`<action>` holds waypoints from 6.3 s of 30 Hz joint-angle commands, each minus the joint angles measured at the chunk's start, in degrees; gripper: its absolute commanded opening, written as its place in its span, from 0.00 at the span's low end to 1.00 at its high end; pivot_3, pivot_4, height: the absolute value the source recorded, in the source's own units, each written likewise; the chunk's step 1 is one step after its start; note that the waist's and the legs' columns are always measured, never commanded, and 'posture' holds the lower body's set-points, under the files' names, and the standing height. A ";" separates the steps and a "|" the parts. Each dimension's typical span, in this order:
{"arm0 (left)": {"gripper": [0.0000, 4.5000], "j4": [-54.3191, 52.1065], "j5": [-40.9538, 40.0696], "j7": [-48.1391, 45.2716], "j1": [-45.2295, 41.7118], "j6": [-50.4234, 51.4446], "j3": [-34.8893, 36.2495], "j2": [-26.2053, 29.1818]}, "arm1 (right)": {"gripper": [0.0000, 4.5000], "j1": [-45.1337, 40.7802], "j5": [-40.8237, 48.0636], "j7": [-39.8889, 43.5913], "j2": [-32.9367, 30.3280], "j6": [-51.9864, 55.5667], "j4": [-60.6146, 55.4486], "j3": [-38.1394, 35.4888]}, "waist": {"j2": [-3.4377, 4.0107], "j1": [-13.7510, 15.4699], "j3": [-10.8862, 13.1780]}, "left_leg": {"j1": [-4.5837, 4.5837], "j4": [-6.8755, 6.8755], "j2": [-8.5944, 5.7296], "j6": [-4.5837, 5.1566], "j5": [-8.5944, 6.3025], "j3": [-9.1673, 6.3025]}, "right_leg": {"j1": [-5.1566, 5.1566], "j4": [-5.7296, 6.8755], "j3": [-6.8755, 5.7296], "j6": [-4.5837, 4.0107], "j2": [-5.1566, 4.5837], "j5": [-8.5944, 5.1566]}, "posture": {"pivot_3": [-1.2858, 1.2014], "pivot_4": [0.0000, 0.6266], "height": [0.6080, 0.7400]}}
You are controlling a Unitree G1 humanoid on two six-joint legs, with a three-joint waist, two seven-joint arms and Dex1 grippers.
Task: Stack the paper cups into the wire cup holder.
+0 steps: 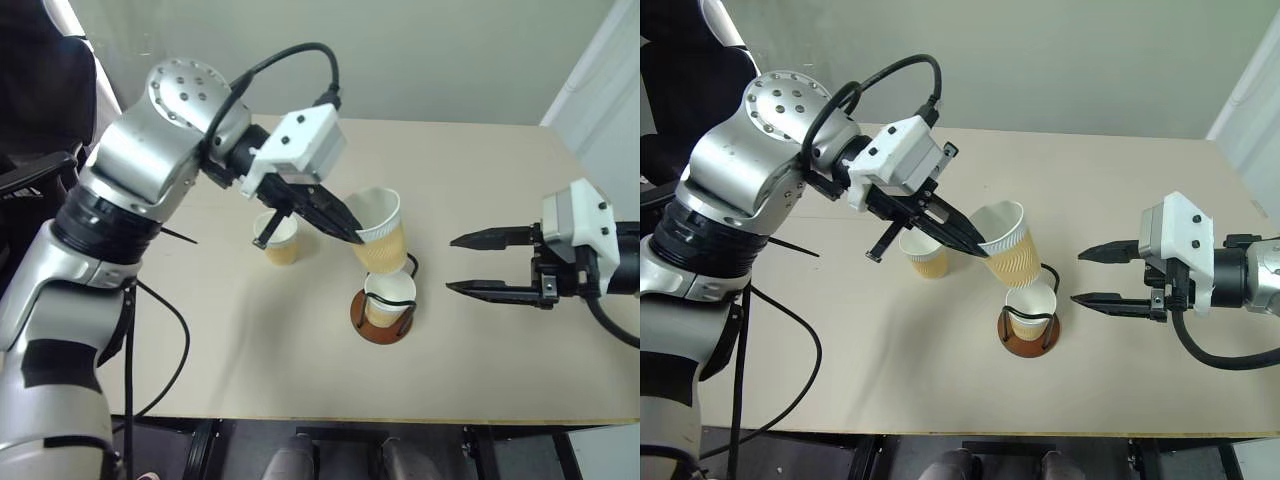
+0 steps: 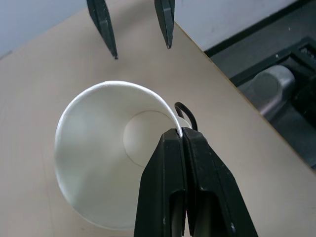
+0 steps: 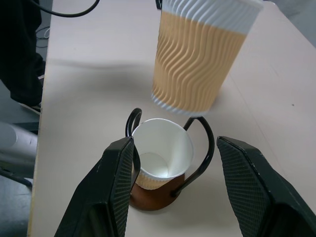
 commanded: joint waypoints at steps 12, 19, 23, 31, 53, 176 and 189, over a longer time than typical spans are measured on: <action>0.01 2.23 4.20 -2.04 -0.43 -8.87 -3.20 -3.06 | 0.60 -1.24 1.60 -1.64 -1.07 0.46 -1.36 -2.82 | 0.00 0.05 0.00 | -0.07 0.11 0.00 0.05 -0.03 0.01 | 0.00 0.01 0.00 0.09 0.00 -0.01 | 0.52 0.24 1.00; 0.01 3.41 6.65 -2.04 0.34 -10.64 -3.40 -4.72 | 0.60 -1.22 1.33 -1.48 -0.95 0.06 -1.00 -2.57 | 0.00 0.10 0.00 | -0.17 0.31 -0.01 0.13 -0.08 0.01 | 0.00 0.02 -0.01 0.15 0.00 -0.01 | 0.52 0.24 1.00; 0.01 3.55 7.00 -2.04 0.84 -10.10 -3.29 -6.59 | 0.60 -1.32 1.20 -1.33 -0.96 -0.04 -0.70 -2.35 | 0.00 0.16 0.00 | -0.23 0.46 -0.01 0.19 -0.12 0.02 | 0.00 0.03 -0.01 0.21 0.00 0.01 | 0.52 0.24 1.00; 0.01 2.38 6.98 -2.04 1.57 -10.75 -6.05 -6.73 | 0.60 -1.50 1.31 -1.49 -1.04 0.14 -0.70 -2.30 | 0.00 0.33 0.00 | -0.26 0.52 -0.02 0.21 -0.14 0.03 | 0.00 0.04 -0.01 0.25 0.00 0.04 | 0.52 0.24 1.00; 0.62 5.09 14.09 -1.84 3.26 -12.53 -1.46 -13.00 | 0.60 -1.82 0.94 -2.28 -1.12 0.51 -0.92 -1.42 | 0.00 0.56 0.00 | -0.29 0.56 -0.02 0.21 -0.14 0.05 | 0.00 0.04 -0.01 0.27 0.00 0.05 | 0.52 0.24 1.00; 0.00 -4.18 11.44 -2.04 4.14 -4.12 11.92 -7.84 | 0.99 8.67 -6.80 4.35 -6.25 1.92 4.89 -13.01 | 0.02 0.87 -0.01 | -0.36 0.60 -0.04 0.29 -0.18 0.12 | -0.10 0.05 0.06 0.30 -0.04 0.05 | 0.52 0.24 1.00; 0.00 0.55 6.52 -2.04 1.70 -9.46 2.92 -8.78 | 0.99 13.75 -3.91 5.04 -5.83 6.92 -0.79 -20.18 | 0.02 0.94 -0.01 | -0.36 0.61 -0.05 0.33 -0.20 0.16 | -0.10 0.05 0.08 0.31 -0.03 0.06 | 0.52 0.24 1.00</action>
